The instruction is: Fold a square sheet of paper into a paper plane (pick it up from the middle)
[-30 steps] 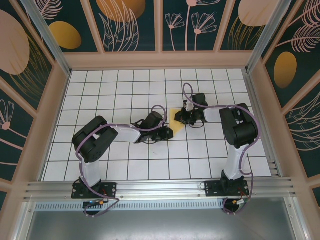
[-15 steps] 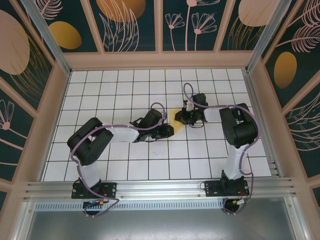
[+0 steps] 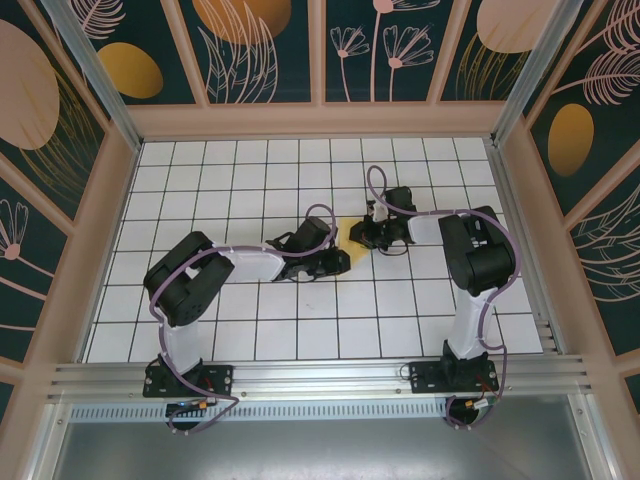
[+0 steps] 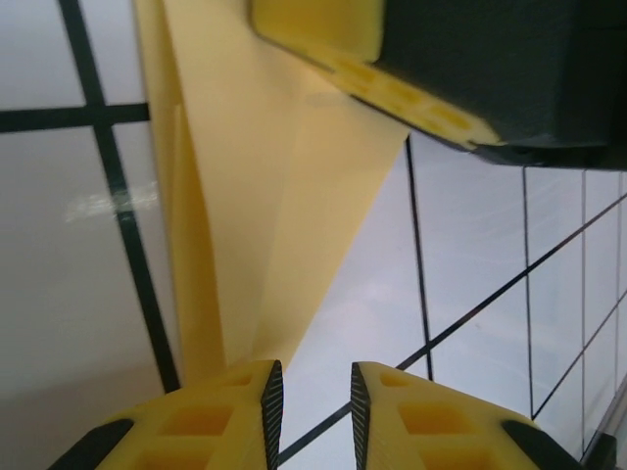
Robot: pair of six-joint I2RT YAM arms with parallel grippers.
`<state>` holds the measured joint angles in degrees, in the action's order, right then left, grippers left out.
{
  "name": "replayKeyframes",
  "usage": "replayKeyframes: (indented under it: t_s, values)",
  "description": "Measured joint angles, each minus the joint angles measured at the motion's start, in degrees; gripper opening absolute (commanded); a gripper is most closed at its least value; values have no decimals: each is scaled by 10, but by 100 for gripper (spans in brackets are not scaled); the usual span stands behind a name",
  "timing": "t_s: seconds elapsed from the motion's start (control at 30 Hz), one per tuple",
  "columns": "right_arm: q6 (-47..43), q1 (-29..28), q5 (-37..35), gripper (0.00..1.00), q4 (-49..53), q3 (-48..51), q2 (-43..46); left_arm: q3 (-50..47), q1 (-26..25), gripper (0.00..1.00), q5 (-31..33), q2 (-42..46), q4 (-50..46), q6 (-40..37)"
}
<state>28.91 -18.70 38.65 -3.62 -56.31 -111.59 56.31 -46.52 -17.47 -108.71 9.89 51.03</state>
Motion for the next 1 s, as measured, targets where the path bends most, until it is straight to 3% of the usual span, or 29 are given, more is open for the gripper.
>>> replayKeyframes:
  t_s: [0.7,1.0]
  values:
    - [1,0,1,10,1,-2,-2,2,0,23,19,-9,-18,-4]
    - [2,0,1,10,1,-2,-2,-24,0,11,26,1,-1,-3]
